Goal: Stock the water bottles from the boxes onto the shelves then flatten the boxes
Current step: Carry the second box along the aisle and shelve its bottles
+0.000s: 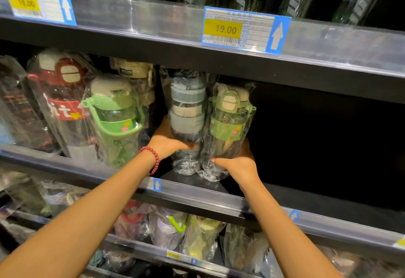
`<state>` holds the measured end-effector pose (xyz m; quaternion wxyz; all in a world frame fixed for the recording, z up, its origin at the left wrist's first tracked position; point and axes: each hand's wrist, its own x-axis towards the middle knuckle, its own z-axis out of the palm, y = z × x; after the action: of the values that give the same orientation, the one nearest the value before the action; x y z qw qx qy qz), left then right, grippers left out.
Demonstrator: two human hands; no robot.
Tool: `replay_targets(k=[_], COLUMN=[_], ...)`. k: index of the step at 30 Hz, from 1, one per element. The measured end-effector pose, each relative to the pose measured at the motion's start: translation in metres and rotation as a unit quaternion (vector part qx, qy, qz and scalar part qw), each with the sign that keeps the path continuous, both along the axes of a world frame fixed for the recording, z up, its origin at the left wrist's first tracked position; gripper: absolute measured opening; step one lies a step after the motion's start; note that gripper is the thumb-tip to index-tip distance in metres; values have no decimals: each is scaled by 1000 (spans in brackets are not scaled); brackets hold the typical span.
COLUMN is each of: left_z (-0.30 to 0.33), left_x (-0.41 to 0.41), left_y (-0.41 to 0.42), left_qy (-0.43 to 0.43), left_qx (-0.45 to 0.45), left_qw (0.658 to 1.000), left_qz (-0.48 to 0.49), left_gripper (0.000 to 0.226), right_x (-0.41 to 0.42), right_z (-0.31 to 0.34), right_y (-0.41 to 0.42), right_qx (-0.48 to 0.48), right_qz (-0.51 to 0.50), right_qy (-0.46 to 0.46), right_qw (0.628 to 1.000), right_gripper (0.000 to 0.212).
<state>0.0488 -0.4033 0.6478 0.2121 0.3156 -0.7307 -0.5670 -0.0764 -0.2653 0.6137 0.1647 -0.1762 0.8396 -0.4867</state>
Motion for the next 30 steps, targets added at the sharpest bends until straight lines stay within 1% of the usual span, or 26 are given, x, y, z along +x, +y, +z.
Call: replay_targets(k=[1, 2, 3, 4, 5, 7, 9, 12, 13, 14, 16, 17, 18, 20, 21, 22, 23, 24, 25, 26, 27, 28, 30], left_z=[2, 7, 11, 5, 4, -11, -19, -25, -28, -29, -31, -31, -30, -30, -31, -32, -33, -35, -35, -35, -34, -34, -33], left_x=[-5, -6, -15, -16, -18, -24, -25, -27, -27, -28, -29, -29, -29, -30, -30, -30, -30, -30, -30, -30, -30, -30, -32], left_y=[-3, -2, -1, -6, -5, -15, -17, -12, -10, -9, -10, -10, -10, -14, -16, -19, -20, -22, -23, -23, -22, -22, -22], left_qy=[11, 9, 11, 14, 17, 39, 50, 32, 24, 29, 61, 71, 80, 97, 104, 109, 116, 122, 128, 133, 135, 133, 126], left_qx=[-39, -32, 0, 1, 0, -13, 10, 33, 37, 44, 30, 15, 0, -29, -43, -52, -57, -58, -60, -63, -65, -67, -70], left_qw=[999, 999, 999, 999, 999, 999, 999, 999, 999, 998, 997, 996, 996, 993, 992, 991, 989, 988, 987, 986, 986, 986, 987], left_qz=[-32, -39, -47, -42, -42, -31, -18, 4, 15, 27, 35, 43, 48, 57, 61, 65, 68, 71, 75, 78, 79, 80, 76], left_gripper=[141, 136, 111, 88, 77, 77, 77, 60, 59, 64, 95, 103, 103, 93, 90, 88, 88, 88, 87, 85, 83, 83, 83], right_x=[1, 1, 2, 2, 3, 3, 3, 2, 3, 3, 2, 3, 5, 5, 9, 13, 15, 13, 10, 5, -1, -5, -7], right_z=[0, 0, 0, -1, 0, -1, -1, 3, 5, 5, 4, 4, 5, 6, 9, 13, 16, 19, 22, 21, 20, 18, 14], right_y=[0, 0, 0, 0, 0, 0, -1, -1, -1, -1, -2, -2, -1, -3, -5, -6, -9, -14, -19, -23, -26, -28, -31], right_qx=[7, 7, 5, 3, 5, 11, 16, -7, -9, -5, -4, -5, -5, -23, -43, -79, -136, -226, -330, -411, -463, -482, -486], right_qz=[0, 1, 3, 4, 4, 3, 11, 62, 72, 75, 64, 68, 72, 88, 89, 76, 62, 30, 1, -41, -69, -83, -85], right_qy=[-2, -3, -6, -8, -11, -13, -1, -17, -22, -21, -15, -14, -19, -52, -88, -125, -173, -281, -439, -564, -631, -656, -649], right_qw=[1000, 1000, 1000, 1000, 1000, 1000, 1000, 998, 997, 997, 998, 998, 997, 994, 991, 986, 974, 932, 836, 715, 619, 574, 579], right_gripper=[66, 67, 68, 67, 65, 60, 60, 62, 63, 64, 66, 65, 65, 65, 66, 67, 68, 67, 63, 61, 59, 58, 57])
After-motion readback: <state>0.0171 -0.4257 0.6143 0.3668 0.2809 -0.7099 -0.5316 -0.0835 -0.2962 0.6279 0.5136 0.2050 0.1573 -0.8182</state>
